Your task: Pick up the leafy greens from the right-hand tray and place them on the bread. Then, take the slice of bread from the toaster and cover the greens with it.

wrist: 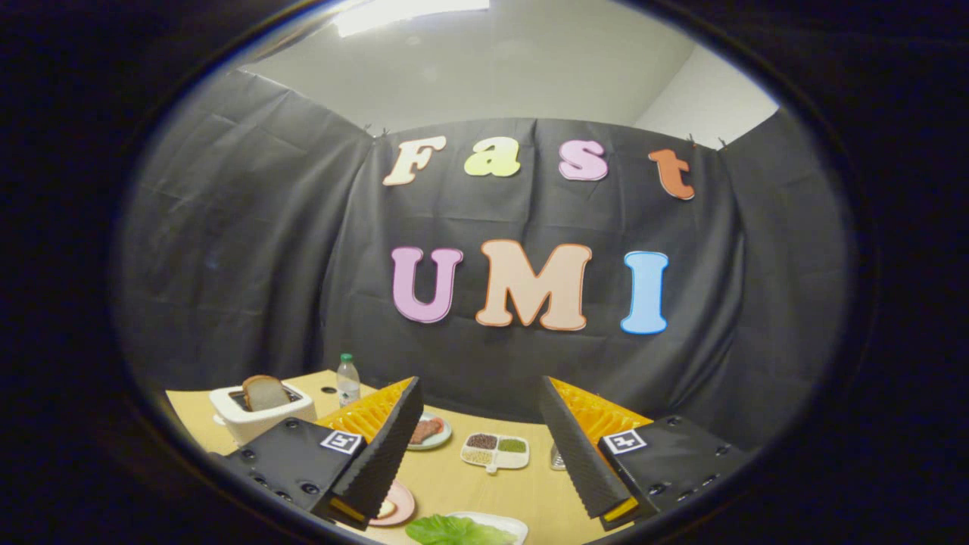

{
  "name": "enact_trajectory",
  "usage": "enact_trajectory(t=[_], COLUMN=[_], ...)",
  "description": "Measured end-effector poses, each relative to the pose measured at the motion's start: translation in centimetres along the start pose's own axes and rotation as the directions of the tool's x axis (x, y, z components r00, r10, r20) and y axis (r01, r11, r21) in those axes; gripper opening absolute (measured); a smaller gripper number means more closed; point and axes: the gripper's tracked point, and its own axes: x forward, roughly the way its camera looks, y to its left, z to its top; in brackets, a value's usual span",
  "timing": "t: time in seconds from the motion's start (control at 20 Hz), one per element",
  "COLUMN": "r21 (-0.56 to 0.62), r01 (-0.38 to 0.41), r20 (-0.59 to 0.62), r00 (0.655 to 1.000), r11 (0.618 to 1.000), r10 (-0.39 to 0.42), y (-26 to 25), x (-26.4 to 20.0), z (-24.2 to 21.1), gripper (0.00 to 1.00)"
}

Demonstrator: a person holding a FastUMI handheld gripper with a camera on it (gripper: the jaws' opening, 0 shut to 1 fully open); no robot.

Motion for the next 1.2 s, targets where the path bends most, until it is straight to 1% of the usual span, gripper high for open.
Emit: enact_trajectory(t=[0.15,0.3,0.45,0.55,0.65,0.75,1.0,1.1,1.2], r21=[-0.038,-0.03,-0.052,-0.067,-0.072,-0.066,-0.078,-0.087,-0.082], r01=[-0.045,-0.088,-0.133,-0.178,-0.233,-0.291,-0.38,-0.417,-0.458], r20=[-0.075,-0.139,-0.214,-0.267,-0.333,-0.401,-0.544,-0.581,-0.624], r00=[0.996,0.987,0.97,0.951,0.922,0.884,0.791,0.759,0.716], r11=[0.998,0.996,0.99,0.982,0.97,0.955,0.922,0.905,0.885], r10=[0.042,0.083,0.119,0.155,0.197,0.241,0.28,0.294,0.312], y=[-0.6,-0.9,-1.2,-0.9,-0.7,-0.2,-0.4,-0.1,0.3], x=[-0.1,0.1,0.4,0.3,0.1,-0.1,-0.4,-0.7,-1.1], z=[-2.6,-5.0,-7.6,-9.5,-11.7,-14.1,-19.7,-21.3,-23.2], gripper=[0.99,0.99,0.99,0.99,0.99,0.99,0.99,0.99,0.99])
